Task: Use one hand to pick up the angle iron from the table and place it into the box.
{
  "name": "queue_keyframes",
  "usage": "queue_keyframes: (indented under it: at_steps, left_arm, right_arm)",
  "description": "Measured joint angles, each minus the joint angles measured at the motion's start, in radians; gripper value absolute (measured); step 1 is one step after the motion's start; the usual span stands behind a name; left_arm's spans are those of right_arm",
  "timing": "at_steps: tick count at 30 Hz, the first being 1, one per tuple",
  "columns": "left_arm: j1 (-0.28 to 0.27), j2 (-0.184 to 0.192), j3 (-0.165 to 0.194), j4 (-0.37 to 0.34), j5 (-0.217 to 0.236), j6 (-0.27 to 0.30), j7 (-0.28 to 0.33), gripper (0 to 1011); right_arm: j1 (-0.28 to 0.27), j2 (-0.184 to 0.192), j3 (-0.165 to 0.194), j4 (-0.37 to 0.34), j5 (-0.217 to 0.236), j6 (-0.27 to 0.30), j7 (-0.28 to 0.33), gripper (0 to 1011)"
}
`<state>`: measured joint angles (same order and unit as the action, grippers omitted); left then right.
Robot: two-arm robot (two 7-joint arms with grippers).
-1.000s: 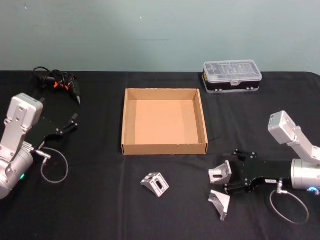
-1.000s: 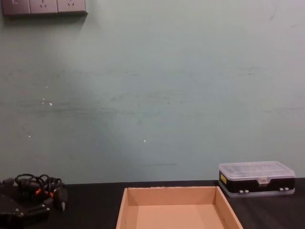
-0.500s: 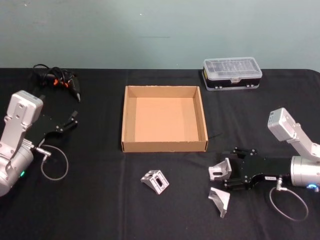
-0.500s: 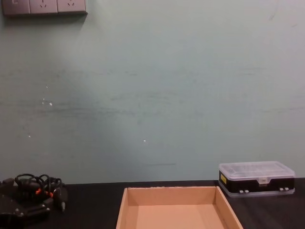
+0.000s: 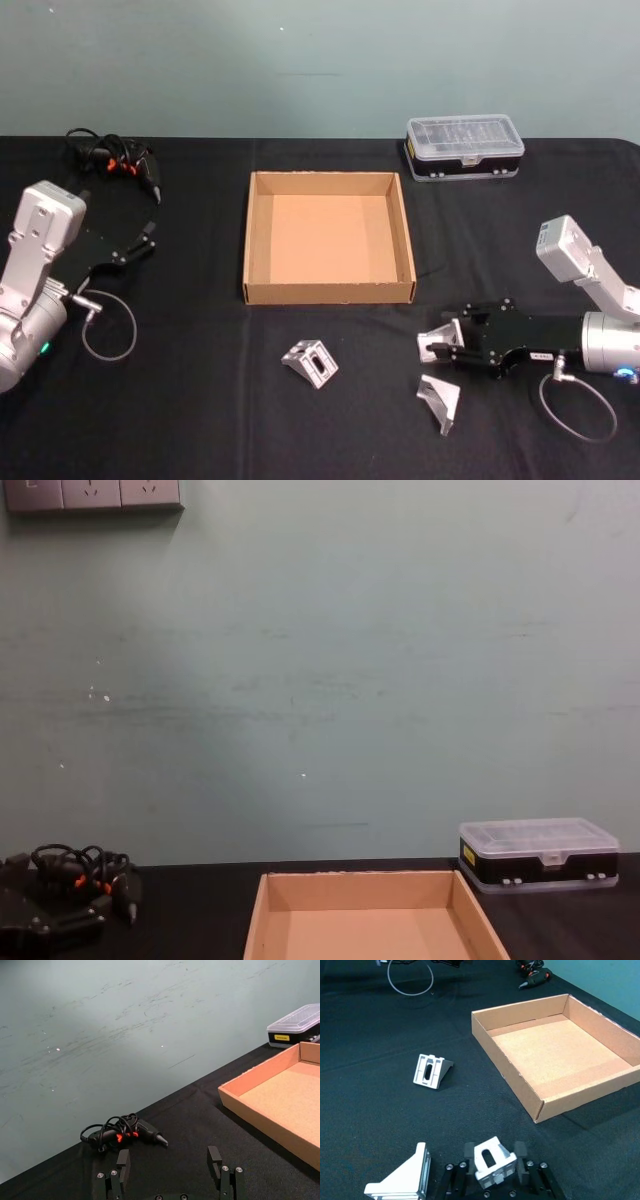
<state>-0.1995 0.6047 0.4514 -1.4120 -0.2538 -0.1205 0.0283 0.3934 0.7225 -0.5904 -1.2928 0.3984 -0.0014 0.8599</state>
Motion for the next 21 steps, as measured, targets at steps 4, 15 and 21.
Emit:
queue_keyframes:
  at_steps: [4, 15, 21]
  left_arm:
    - [0.000, 0.000, 0.000, 0.000, 0.000, 0.000, 0.000, 1011]
    - [0.000, 0.000, 0.000, 0.000, 0.000, 0.000, 0.000, 1011]
    - [0.000, 0.000, 0.000, 0.000, 0.000, 0.000, 0.000, 1011]
  right_arm:
    - [0.000, 0.000, 0.000, 0.000, 0.000, 0.000, 0.000, 442]
    - [-0.001, 0.001, 0.000, -0.001, 0.000, 0.000, 0.000, 442]
    - [-0.009, 0.002, 0.009, -0.014, 0.003, -0.005, -0.015, 442]
